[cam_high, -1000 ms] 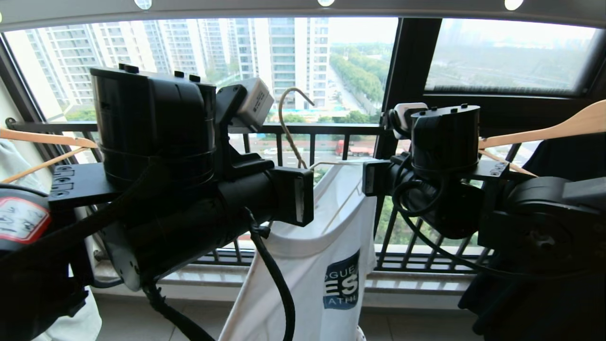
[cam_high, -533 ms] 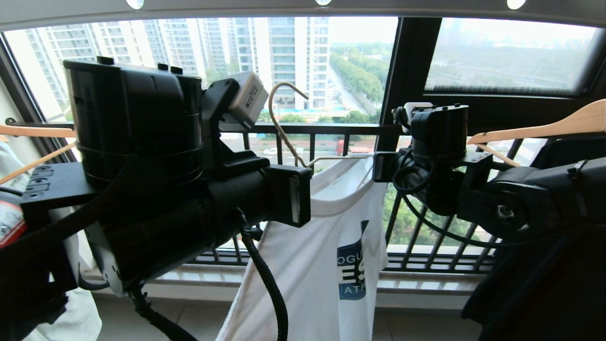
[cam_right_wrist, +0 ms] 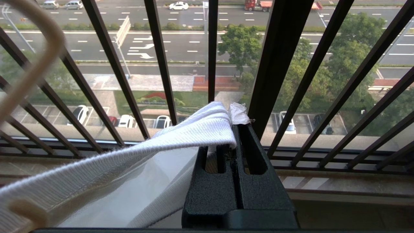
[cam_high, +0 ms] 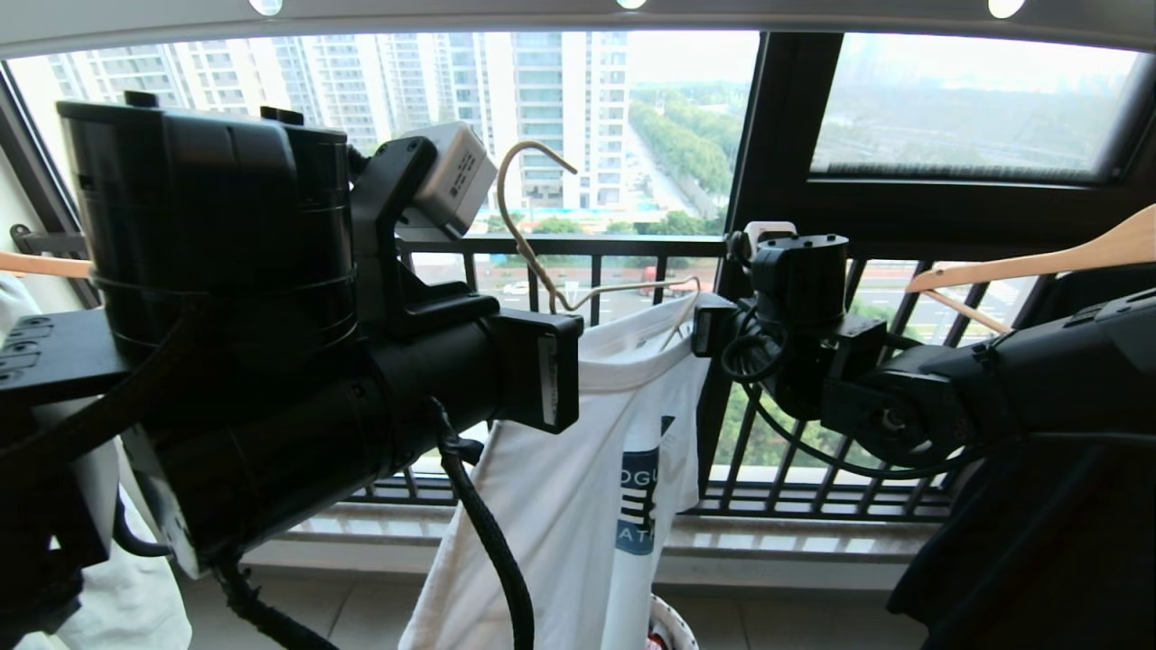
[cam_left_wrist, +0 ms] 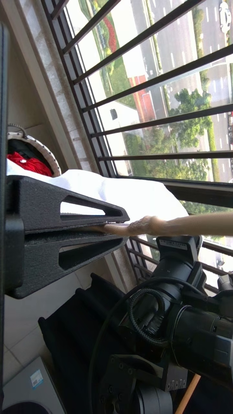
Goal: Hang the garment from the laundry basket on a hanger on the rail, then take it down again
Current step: Take the clothes off the clothes rack
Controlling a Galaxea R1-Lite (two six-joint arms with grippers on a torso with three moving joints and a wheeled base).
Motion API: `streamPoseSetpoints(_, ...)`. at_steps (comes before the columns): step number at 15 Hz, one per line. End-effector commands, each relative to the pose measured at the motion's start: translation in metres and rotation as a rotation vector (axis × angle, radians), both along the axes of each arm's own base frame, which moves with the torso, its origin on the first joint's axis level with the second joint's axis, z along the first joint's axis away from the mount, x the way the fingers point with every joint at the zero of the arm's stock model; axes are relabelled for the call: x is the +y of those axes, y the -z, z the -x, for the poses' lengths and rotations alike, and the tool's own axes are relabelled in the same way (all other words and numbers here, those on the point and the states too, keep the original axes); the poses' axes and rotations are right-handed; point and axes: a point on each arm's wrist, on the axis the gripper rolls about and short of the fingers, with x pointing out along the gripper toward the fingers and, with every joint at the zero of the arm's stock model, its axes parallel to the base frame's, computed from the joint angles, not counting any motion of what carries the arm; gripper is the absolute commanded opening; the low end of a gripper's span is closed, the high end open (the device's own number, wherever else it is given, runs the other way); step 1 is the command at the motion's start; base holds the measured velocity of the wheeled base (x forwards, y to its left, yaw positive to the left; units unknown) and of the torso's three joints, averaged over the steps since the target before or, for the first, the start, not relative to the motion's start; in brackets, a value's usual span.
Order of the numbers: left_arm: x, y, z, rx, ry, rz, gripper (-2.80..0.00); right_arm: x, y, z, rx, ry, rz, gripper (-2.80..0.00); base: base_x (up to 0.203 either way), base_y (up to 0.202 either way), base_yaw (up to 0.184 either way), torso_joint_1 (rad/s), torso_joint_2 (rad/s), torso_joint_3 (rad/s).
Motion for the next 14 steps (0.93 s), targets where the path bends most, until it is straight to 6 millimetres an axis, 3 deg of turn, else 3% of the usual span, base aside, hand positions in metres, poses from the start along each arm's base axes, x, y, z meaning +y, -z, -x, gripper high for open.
streamPoseSetpoints(1, 0.001, -0.001, 0.0, -0.011, -0.03, -0.005, -2.8, -0.003, 0.003, -0.003, 0.007, 0.0, 0.0, -2.8, 0.0, 0.0, 0.0, 0.0, 0.0, 0.0)
streamPoseSetpoints(5, -0.004, 0.001, -0.005, -0.033, -0.059, 0.009, -2.8, -0.01, 0.003, -0.001, 0.019, -0.031, -0.001, -2.8, 0.0, 0.0, 0.0, 0.0, 0.0, 0.0)
streamPoseSetpoints(14, -0.043, 0.05, -0.044, -0.063, -0.11, 0.009, -2.8, 0.052, 0.03, 0.044, 0.098, -0.224, 0.034, -2.8, 0.0, 0.0, 0.0, 0.0, 0.0, 0.0)
